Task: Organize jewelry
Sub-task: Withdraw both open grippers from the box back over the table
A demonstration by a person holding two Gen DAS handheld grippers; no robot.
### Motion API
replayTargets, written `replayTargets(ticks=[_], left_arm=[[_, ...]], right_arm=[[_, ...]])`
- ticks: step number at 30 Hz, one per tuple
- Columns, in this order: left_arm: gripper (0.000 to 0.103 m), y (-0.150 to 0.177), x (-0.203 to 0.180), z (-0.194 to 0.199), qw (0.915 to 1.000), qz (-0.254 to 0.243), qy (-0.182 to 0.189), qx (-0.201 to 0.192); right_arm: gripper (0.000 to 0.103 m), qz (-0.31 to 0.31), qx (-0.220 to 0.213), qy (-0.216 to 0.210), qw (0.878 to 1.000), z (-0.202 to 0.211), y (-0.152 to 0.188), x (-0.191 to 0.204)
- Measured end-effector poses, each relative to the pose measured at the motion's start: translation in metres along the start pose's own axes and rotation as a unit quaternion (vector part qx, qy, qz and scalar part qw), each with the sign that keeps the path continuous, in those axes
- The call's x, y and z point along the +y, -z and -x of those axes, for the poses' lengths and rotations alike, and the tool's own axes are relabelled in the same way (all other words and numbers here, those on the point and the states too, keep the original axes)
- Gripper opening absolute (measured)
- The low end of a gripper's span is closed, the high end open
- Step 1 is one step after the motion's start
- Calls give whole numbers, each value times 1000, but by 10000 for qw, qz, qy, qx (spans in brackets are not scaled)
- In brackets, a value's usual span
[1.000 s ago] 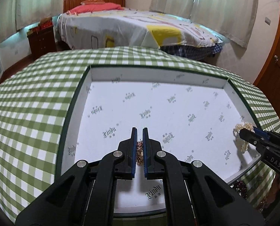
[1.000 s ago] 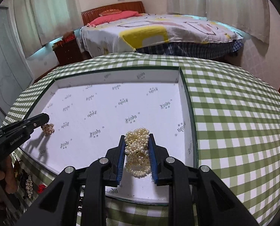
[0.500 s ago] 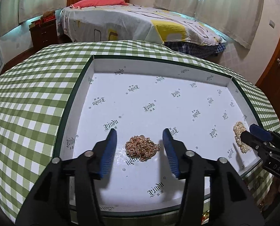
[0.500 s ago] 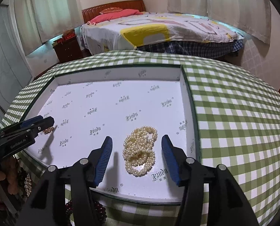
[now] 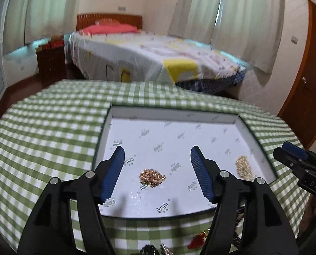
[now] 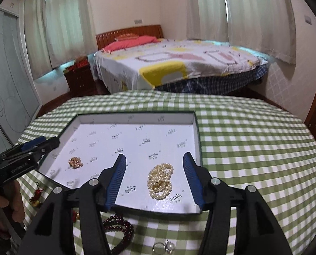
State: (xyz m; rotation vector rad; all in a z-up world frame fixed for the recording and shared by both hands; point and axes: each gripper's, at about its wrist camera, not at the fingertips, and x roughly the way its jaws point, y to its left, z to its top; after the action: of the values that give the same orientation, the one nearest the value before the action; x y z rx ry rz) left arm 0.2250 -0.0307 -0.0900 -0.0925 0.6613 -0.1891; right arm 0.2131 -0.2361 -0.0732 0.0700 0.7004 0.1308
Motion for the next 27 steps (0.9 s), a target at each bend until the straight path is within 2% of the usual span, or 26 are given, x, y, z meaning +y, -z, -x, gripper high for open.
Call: replayTargets(ticks=[6,11,20,27], left_arm=[[71,11,-8,57,9980,-53,-94,-621],[74,41,-17,84,9969,-64,-127,-775],[75,102,-22,95,9991,-32,-282,-309],[75,131,-17,93,9992,239,-307,52]], right_arm=[[58,-11,-320,103,9994,36,13,0],[59,-11,-421,172,9990,58,44,-1],[59,-86,-146,329,9993,68,112,-8],[59,-181,123,341,9992,54,135,-13]])
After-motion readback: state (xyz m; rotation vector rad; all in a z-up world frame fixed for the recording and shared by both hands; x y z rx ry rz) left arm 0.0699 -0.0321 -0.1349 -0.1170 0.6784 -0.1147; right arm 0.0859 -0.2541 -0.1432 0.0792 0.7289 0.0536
